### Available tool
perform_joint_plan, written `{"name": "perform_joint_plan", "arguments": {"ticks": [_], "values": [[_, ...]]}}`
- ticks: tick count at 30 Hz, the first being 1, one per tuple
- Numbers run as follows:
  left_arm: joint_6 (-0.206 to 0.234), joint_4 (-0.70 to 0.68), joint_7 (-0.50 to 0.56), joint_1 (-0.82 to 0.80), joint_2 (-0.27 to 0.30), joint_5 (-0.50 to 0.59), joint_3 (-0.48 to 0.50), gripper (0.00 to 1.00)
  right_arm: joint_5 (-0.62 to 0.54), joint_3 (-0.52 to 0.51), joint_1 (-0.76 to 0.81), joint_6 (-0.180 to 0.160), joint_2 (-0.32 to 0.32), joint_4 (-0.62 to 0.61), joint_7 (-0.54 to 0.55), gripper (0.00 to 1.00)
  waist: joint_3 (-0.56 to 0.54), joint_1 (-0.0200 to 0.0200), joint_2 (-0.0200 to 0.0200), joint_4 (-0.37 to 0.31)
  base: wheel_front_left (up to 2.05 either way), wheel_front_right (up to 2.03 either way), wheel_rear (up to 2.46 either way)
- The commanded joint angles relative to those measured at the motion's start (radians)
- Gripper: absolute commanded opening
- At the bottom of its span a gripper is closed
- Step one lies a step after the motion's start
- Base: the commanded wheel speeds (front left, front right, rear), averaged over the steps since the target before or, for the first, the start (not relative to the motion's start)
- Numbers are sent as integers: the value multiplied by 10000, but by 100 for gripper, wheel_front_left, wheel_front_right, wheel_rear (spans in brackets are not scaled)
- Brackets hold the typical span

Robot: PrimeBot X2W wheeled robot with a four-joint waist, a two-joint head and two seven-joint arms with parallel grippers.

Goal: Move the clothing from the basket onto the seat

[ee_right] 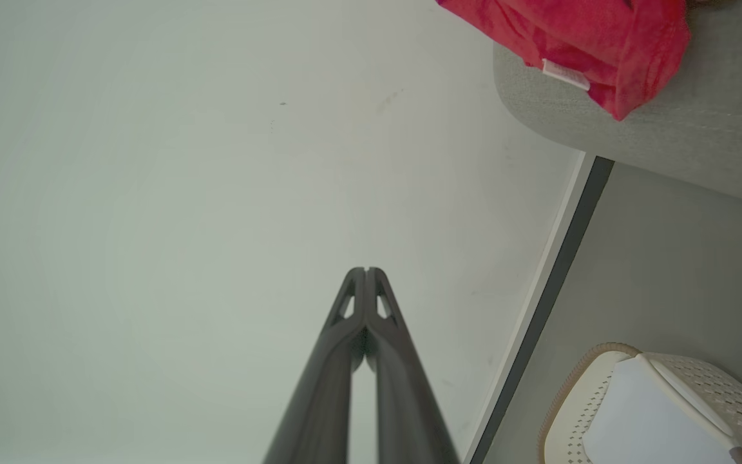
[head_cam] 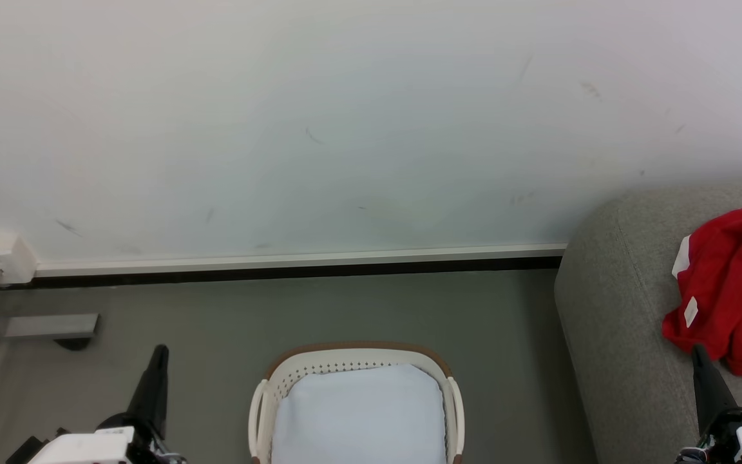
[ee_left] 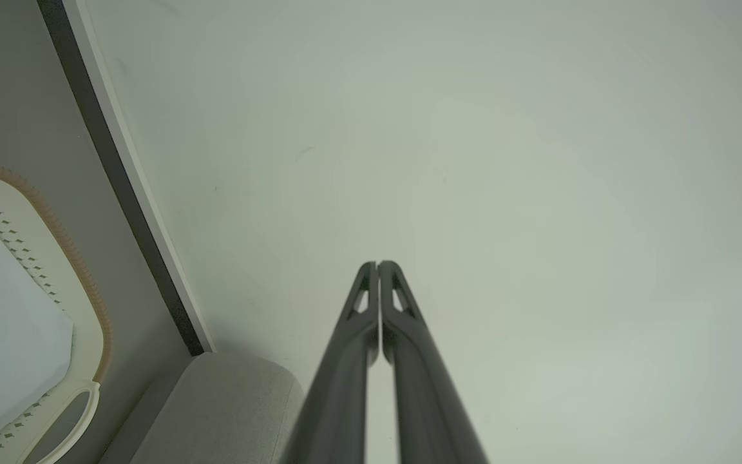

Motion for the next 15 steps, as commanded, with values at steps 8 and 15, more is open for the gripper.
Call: {"name": "perform_joint_plan", "arguments": {"ticks": [8,15], "values": [[-37,-34,38,-71,23,-146,0,0,-25,-42,-114,-21,0,-47,33,0,0,0,-1,0,0,0,0],[-37,-34,38,-70,23,-146,-4,0,-26,-43,-114,-21,1,-47,34,0,0,0,-1,0,0,0,0]]}}
